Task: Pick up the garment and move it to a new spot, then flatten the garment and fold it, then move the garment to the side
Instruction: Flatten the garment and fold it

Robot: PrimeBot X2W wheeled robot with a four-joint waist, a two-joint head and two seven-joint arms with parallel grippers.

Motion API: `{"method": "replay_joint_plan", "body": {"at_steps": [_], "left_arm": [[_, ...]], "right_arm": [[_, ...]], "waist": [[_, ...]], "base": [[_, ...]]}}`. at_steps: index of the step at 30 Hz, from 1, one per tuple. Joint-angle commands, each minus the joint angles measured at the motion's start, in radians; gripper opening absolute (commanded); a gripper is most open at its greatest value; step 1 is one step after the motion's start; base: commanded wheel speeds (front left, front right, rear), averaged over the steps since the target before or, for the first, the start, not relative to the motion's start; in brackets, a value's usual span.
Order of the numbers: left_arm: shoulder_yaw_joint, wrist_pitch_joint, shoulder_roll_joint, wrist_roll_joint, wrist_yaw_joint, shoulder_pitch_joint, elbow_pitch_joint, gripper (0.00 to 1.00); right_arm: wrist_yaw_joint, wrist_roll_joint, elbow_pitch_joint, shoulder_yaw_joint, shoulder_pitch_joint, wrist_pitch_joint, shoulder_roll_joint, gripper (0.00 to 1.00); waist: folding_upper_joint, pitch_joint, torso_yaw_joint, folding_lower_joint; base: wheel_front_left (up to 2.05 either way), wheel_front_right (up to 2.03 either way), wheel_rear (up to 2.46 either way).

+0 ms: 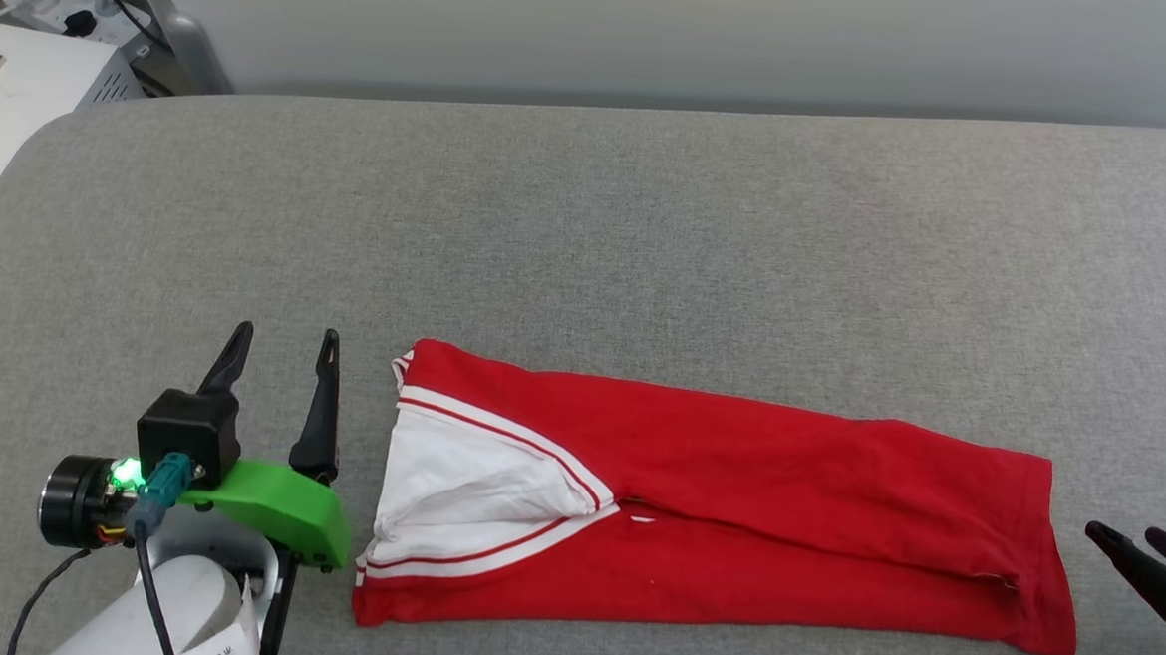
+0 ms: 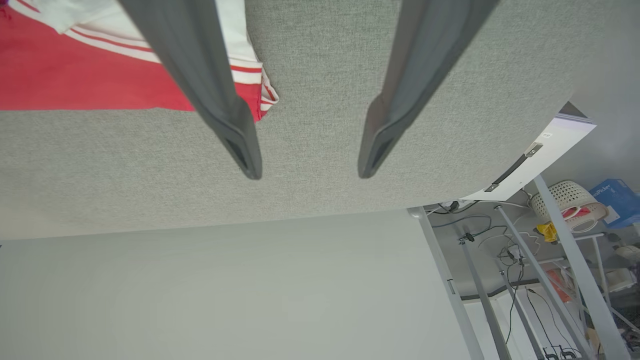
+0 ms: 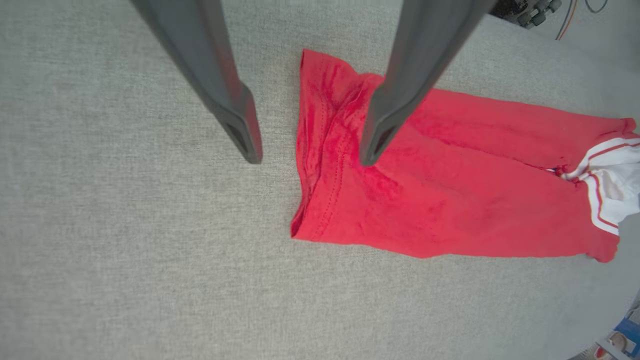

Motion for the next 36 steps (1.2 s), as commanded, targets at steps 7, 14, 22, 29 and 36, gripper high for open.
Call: {"method": "replay_joint_plan", "body": {"at_steps": [7, 14, 22, 29, 36], "left_arm": [[0.194, -0.006, -0.126, 0.204, -0.032, 0.103, -0.022, 1.0], [0.33, -0.006, -0.239, 0.347, -0.107, 0.153, -0.026, 1.0], [0.434, -0.006, -0.365, 0.481, -0.187, 0.196, -0.018, 1.0], [0.499, -0.006, -0.448, 0.562, -0.242, 0.234, -0.018, 1.0], [0.539, -0.006, -0.49, 0.623, -0.297, 0.255, -0.014, 1.0]], "right_arm": [[-0.001, 0.02, 0.121, 0.023, -0.082, 0.068, 0.04, 1.0], [-0.001, 0.016, 0.222, 0.099, -0.152, 0.096, 0.071, 1.0], [-0.001, 0.054, 0.238, 0.202, -0.173, 0.076, 0.129, 1.0], [-0.001, 0.058, 0.241, 0.275, -0.188, 0.04, 0.12, 0.82], [-0.001, 0.059, 0.289, 0.311, -0.204, -0.009, 0.074, 0.0]], "waist": [[0.0, 0.055, 0.038, 0.0], [0.0, 0.098, 0.068, 0.0], [0.0, 0.104, 0.082, 0.0], [0.0, 0.088, 0.076, 0.0], [0.0, 0.064, 0.075, 0.0]], "base": [[0.0, 0.0, 0.0], [0.0, 0.0, 0.0], [0.0, 0.0, 0.0], [0.0, 0.0, 0.0], [0.0, 0.0, 0.0]]}}
